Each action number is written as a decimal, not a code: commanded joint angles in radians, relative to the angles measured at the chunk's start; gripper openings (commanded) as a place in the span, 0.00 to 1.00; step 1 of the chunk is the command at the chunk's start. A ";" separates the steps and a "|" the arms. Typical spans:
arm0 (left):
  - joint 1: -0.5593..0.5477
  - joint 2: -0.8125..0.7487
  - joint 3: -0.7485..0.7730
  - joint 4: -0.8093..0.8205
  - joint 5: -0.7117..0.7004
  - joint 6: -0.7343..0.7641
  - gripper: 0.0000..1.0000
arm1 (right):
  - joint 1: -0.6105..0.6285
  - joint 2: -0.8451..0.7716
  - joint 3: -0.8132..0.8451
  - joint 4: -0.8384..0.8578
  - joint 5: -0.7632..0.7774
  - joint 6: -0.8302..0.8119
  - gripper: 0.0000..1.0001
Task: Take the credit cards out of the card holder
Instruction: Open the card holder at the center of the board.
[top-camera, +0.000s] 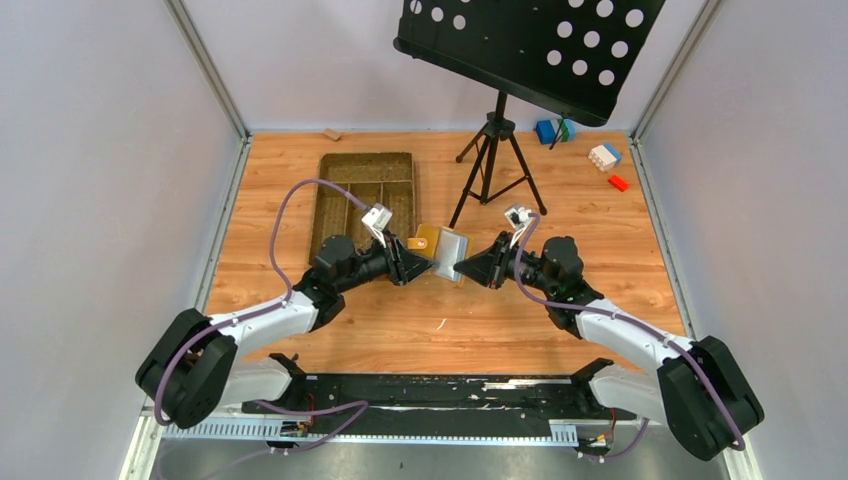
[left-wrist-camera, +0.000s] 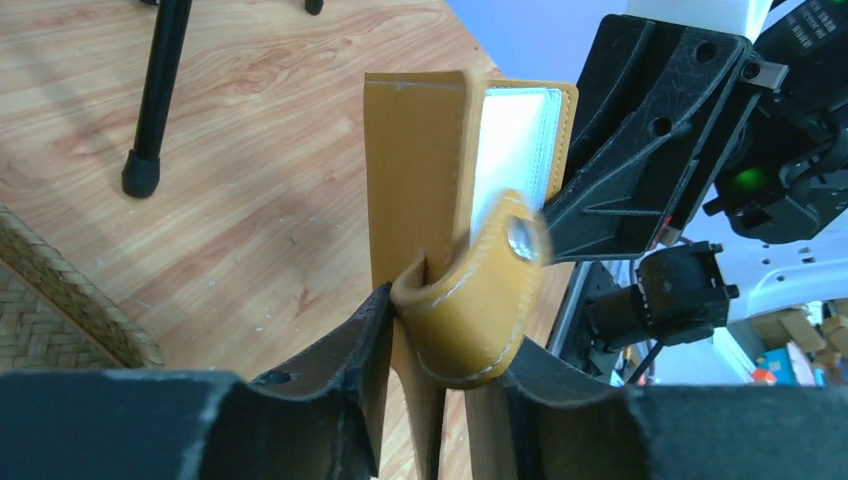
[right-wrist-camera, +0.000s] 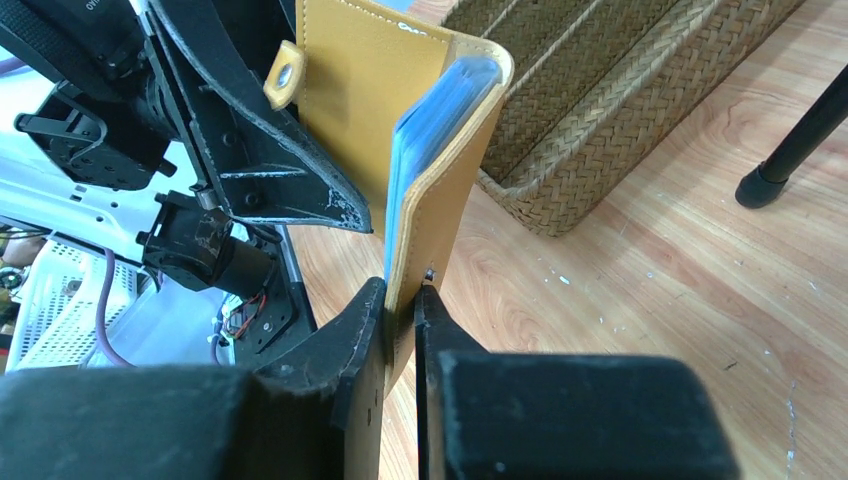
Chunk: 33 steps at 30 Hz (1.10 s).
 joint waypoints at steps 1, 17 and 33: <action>-0.006 0.023 0.053 -0.005 -0.003 0.022 0.46 | 0.007 0.007 0.050 0.032 -0.012 -0.003 0.00; -0.054 0.102 0.108 -0.072 -0.002 0.087 0.67 | 0.018 0.033 0.071 0.037 -0.039 0.025 0.00; -0.032 0.117 0.102 -0.074 -0.023 0.047 0.22 | 0.019 -0.023 0.052 -0.005 0.028 0.005 0.42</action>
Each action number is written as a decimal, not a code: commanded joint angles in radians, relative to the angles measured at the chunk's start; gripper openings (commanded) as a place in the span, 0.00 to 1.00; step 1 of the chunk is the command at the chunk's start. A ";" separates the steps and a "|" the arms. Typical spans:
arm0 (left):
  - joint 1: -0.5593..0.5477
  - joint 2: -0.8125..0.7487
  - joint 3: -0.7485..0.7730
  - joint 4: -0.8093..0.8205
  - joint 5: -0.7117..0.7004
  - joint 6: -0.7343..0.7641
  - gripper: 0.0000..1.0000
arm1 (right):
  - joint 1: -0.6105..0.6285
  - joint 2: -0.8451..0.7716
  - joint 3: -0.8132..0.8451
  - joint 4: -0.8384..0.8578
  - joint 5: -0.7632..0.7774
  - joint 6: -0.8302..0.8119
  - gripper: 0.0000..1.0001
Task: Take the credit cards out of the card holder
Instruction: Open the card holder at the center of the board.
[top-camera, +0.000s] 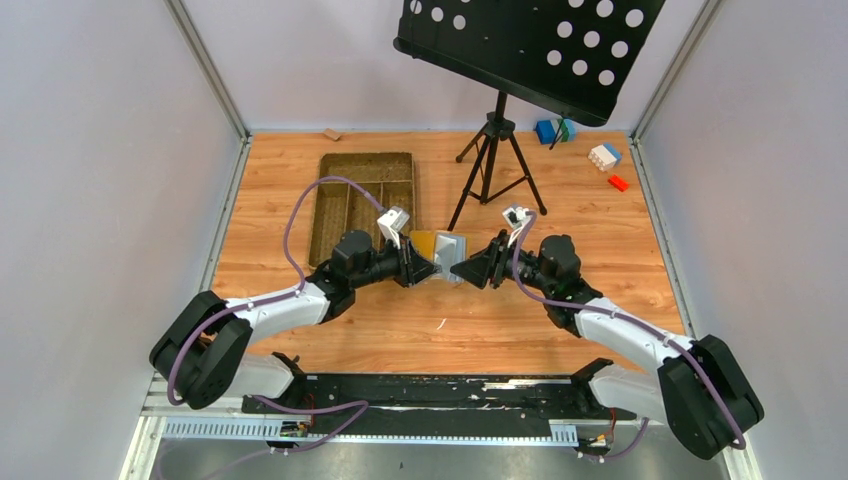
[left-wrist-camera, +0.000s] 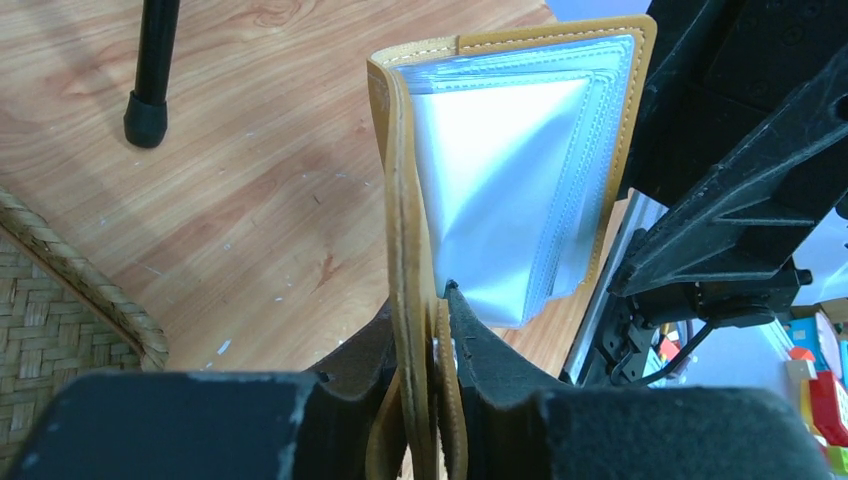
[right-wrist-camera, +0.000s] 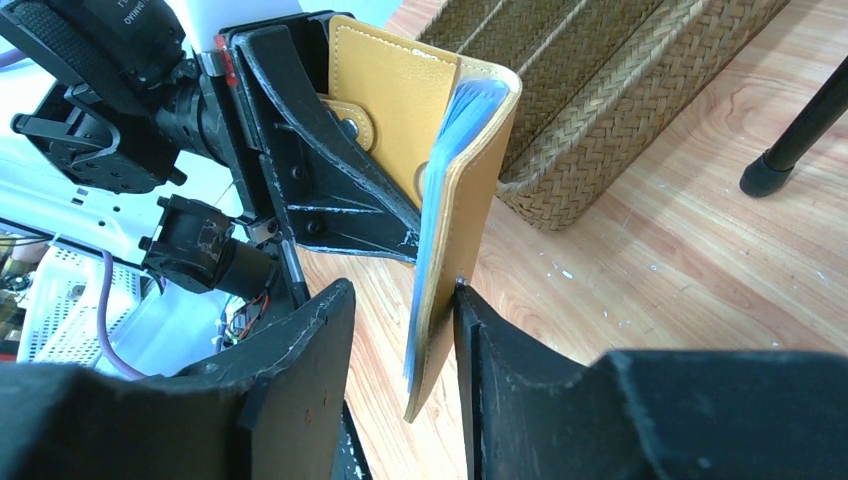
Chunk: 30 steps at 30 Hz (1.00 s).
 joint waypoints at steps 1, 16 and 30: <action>0.010 0.004 0.026 0.053 0.009 -0.018 0.22 | 0.008 -0.039 0.032 0.037 0.015 -0.007 0.40; 0.018 0.000 0.017 0.087 0.040 -0.038 0.21 | 0.008 -0.030 0.054 -0.032 0.064 -0.024 0.16; 0.028 -0.020 0.009 0.070 0.009 -0.048 0.17 | 0.009 -0.033 0.055 -0.038 0.059 -0.035 0.32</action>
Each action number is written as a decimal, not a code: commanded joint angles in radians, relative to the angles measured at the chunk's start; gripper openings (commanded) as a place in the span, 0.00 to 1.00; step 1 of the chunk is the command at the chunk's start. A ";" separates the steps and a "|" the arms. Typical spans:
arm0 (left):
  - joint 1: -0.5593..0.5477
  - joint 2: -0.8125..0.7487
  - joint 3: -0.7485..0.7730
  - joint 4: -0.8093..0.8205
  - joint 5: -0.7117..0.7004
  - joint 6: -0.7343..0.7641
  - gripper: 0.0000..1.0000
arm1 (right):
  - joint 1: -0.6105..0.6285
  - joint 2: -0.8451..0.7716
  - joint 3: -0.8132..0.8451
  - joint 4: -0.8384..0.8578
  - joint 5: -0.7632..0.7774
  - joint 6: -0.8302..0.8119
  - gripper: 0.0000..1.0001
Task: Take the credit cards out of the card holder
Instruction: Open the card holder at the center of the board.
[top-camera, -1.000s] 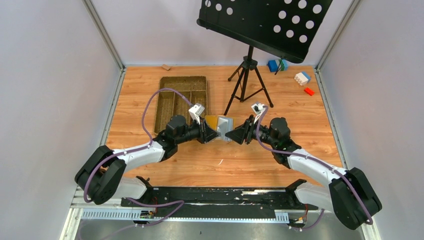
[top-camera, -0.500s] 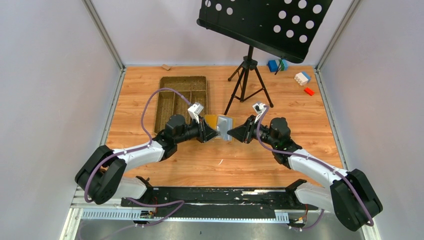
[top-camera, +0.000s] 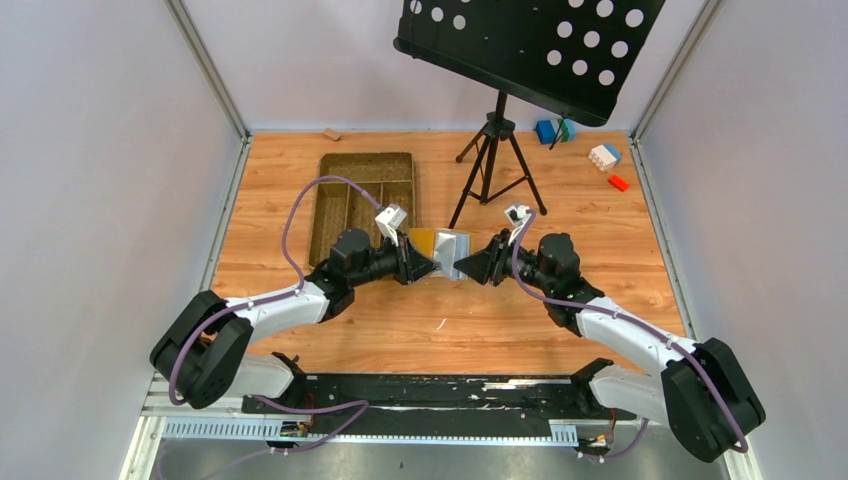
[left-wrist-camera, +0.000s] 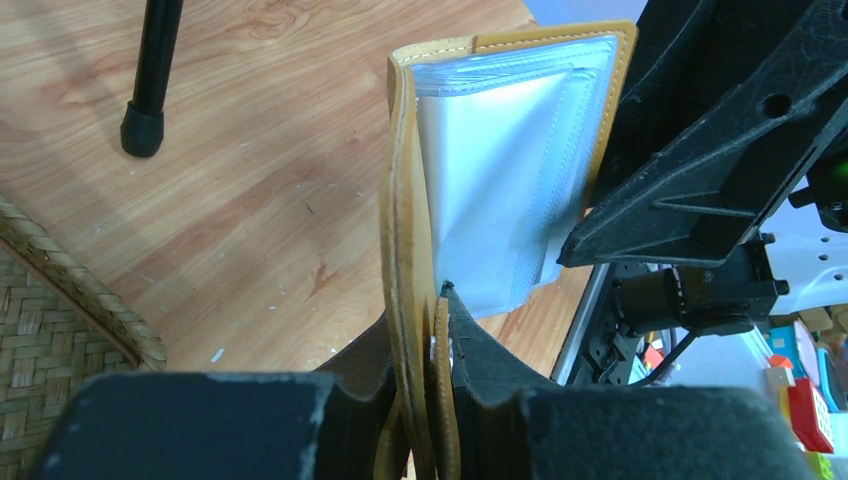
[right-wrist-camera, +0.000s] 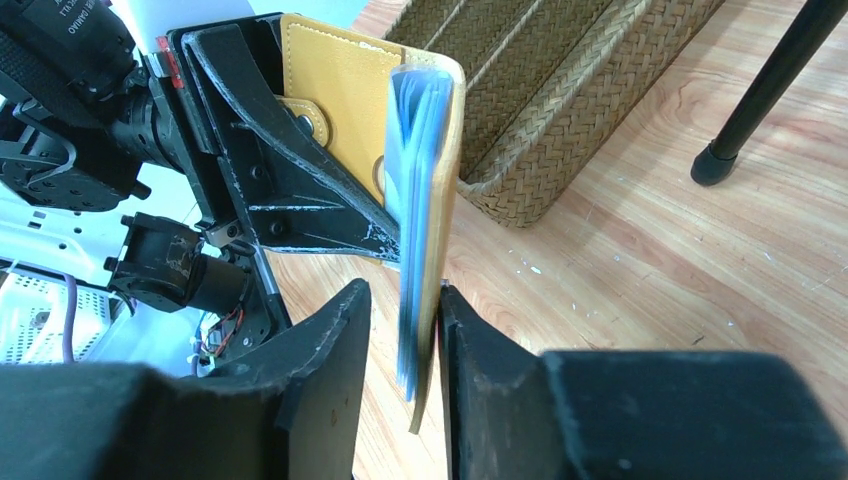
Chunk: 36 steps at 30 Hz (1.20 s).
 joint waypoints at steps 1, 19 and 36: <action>0.009 -0.021 0.010 0.036 -0.011 -0.013 0.16 | 0.006 -0.015 0.034 0.047 -0.020 -0.007 0.35; 0.019 -0.007 0.011 0.052 0.011 -0.026 0.15 | 0.006 -0.014 0.035 0.048 -0.021 -0.003 0.21; 0.019 -0.124 -0.013 -0.068 -0.135 0.042 0.54 | 0.006 -0.029 0.054 -0.047 0.071 -0.026 0.00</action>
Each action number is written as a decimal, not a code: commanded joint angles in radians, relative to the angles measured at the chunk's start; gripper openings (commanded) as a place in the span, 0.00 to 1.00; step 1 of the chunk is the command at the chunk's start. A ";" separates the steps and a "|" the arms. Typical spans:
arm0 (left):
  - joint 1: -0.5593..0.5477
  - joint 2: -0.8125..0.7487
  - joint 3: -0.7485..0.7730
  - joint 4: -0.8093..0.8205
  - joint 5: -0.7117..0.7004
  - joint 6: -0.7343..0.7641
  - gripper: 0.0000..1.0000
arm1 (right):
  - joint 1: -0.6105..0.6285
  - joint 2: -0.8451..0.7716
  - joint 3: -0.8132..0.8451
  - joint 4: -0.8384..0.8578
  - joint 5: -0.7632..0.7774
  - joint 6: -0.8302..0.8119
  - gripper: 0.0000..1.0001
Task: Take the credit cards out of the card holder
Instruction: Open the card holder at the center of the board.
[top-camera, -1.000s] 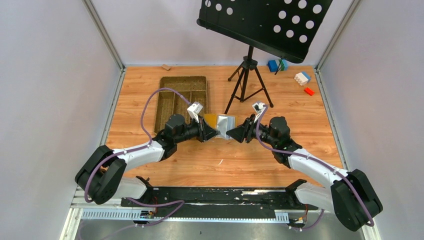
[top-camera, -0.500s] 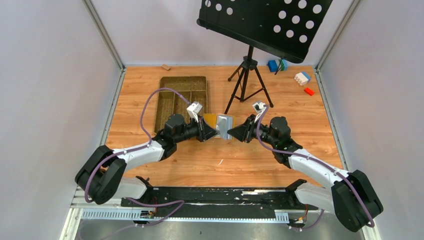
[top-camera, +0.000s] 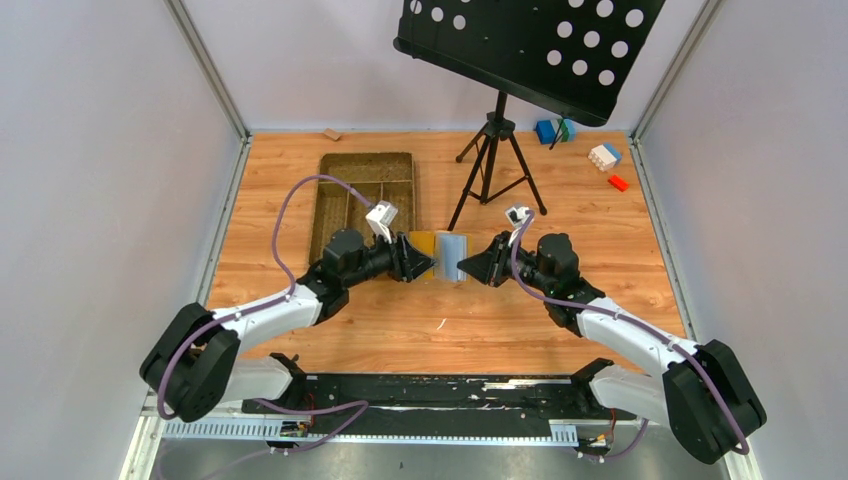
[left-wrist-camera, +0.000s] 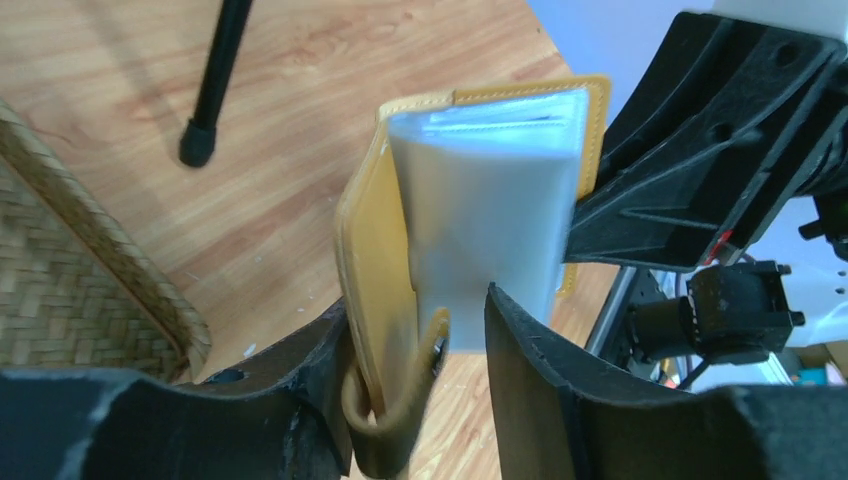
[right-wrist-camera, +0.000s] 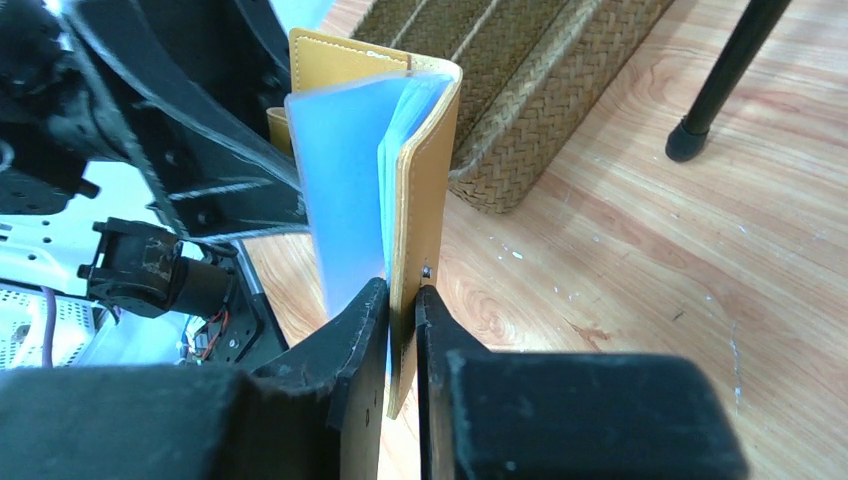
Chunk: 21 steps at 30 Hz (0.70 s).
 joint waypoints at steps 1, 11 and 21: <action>0.004 -0.087 -0.014 -0.024 -0.095 0.043 0.57 | 0.006 -0.022 0.051 -0.006 0.053 -0.019 0.00; 0.001 -0.117 -0.033 -0.027 -0.116 0.073 0.79 | 0.005 -0.028 0.050 -0.019 0.075 -0.014 0.00; -0.051 -0.117 0.003 -0.117 -0.194 0.138 0.97 | 0.006 -0.014 0.062 -0.026 0.060 0.005 0.00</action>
